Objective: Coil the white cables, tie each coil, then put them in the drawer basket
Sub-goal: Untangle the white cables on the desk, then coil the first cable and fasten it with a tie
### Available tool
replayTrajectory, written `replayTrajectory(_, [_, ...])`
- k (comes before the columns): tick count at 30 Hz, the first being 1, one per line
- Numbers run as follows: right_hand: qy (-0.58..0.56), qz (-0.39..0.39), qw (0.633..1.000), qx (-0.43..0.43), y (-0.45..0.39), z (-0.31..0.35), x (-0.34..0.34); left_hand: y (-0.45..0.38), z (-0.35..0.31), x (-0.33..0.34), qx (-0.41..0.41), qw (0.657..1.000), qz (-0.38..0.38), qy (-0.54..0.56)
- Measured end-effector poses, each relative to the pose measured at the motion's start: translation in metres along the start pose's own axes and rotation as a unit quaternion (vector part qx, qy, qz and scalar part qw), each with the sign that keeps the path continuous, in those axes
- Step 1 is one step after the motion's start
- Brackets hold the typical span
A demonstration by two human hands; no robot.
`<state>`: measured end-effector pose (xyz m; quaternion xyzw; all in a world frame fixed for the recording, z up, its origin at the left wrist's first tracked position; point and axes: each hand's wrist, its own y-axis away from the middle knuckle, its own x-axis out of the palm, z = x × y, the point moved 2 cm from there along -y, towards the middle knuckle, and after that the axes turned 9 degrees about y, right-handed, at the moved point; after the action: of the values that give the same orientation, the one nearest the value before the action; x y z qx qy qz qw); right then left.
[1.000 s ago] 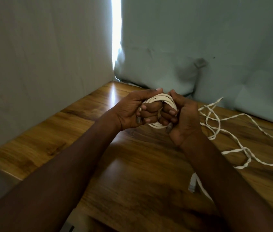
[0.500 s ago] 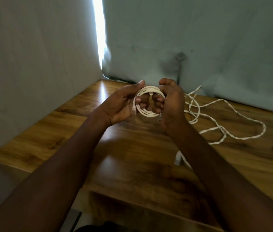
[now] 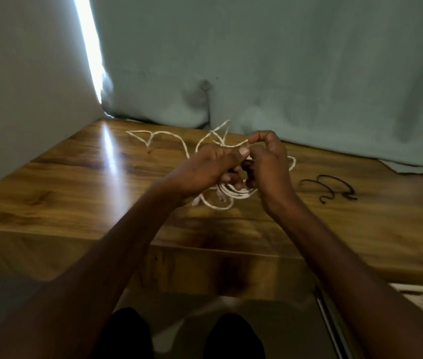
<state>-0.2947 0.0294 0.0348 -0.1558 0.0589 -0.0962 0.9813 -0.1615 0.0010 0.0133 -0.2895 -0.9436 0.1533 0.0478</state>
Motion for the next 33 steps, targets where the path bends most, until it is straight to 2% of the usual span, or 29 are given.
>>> replayTrajectory(4, [-0.002,-0.038,0.999,0.000,0.006,-0.003,-0.046,-0.031,0.018,0.044,-0.027,0.984,0.043,0.173])
replayTrajectory(8, [-0.050,-0.072,0.995,0.049,0.002,-0.015,-0.082,-0.059,0.029,0.078,-0.083,0.962,0.054,0.256])
replayTrajectory(11, [-0.063,-0.055,0.992,0.093,-0.006,-0.022,-0.105,-0.077,0.040,0.092,-0.139,0.953,0.084,0.255])
replayTrajectory(15, [-0.012,-0.029,0.996,0.089,-0.018,-0.040,-0.129,-0.102,0.060,0.097,-0.197,0.937,0.141,0.251])
replayTrajectory(20, [0.036,-0.037,0.994,0.093,-0.040,-0.074,-0.143,-0.125,0.087,0.099,-0.241,0.911,0.175,0.284])
replayTrajectory(24, [0.058,-0.036,0.996,0.050,-0.063,-0.103,-0.147,-0.147,0.106,0.087,-0.235,0.916,0.146,0.291])
replayTrajectory(26, [0.105,-0.073,0.992,0.015,-0.072,-0.110,-0.150,-0.158,0.113,0.081,-0.218,0.924,0.128,0.288])
replayTrajectory(29, [0.236,-0.198,0.951,-0.021,-0.083,-0.116,-0.168,-0.171,0.117,0.059,-0.185,0.927,0.083,0.315])
replayTrajectory(31, [0.404,-0.259,0.877,-0.010,-0.087,-0.119,-0.187,-0.176,0.116,0.042,-0.155,0.926,0.045,0.341])
replayTrajectory(33, [0.557,-0.223,0.798,0.054,-0.092,-0.126,-0.201,-0.177,0.117,0.034,-0.131,0.938,0.006,0.322])
